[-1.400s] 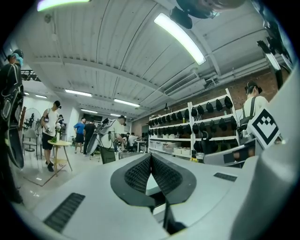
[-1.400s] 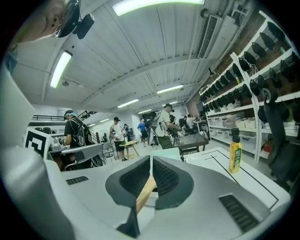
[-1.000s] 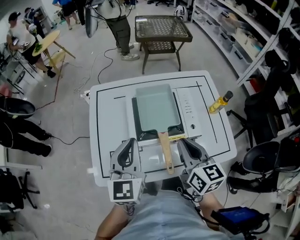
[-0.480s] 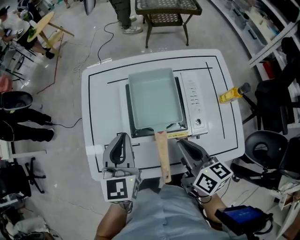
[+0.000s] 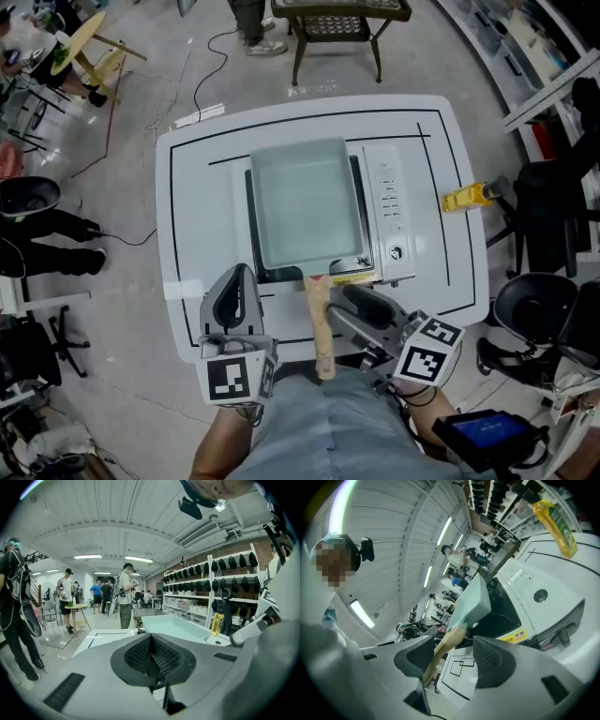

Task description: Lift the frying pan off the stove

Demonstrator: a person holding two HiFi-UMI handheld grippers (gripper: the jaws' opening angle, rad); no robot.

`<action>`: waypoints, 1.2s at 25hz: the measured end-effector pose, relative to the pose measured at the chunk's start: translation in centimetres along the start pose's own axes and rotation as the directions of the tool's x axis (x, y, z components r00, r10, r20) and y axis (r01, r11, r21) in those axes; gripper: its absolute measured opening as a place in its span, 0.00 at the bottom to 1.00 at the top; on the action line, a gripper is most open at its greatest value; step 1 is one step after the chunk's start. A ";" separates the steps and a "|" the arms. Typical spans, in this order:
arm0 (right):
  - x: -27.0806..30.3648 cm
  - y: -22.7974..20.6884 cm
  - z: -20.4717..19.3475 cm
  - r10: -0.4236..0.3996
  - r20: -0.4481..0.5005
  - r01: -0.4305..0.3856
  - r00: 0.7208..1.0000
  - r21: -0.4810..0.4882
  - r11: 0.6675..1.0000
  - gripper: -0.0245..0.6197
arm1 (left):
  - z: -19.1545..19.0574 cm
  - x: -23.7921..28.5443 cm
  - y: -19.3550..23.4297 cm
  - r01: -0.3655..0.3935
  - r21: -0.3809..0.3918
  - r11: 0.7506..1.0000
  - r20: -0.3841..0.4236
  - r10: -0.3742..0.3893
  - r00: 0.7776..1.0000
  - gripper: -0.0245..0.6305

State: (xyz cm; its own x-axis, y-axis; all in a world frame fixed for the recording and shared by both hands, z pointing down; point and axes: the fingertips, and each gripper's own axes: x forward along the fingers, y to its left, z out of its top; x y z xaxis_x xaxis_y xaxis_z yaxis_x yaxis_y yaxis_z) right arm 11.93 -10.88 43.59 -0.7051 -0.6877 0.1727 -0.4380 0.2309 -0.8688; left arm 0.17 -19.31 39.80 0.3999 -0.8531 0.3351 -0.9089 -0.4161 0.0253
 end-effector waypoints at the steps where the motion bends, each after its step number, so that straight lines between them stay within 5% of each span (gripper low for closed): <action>1: 0.2 0.0 0.0 0.007 -0.011 -0.007 1.000 0.011 1.000 0.40 | 0.0 0.2 0.0 0.001 -0.003 1.000 -0.005 -0.001 1.000 0.07; 30: 6.6 0.6 -1.7 0.189 -0.235 -0.138 0.953 0.218 0.966 0.40 | -2.6 0.4 4.7 -0.143 -0.085 0.986 -0.058 0.139 0.989 0.07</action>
State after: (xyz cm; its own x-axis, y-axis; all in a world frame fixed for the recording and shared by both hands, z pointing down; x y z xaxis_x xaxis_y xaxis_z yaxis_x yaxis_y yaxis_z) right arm 6.10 -14.15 45.03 -0.8862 -0.4501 0.1095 -0.2044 0.1679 -0.9644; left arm -4.26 -20.78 42.50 0.2625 -0.8829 0.3894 -0.9635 -0.2615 0.0567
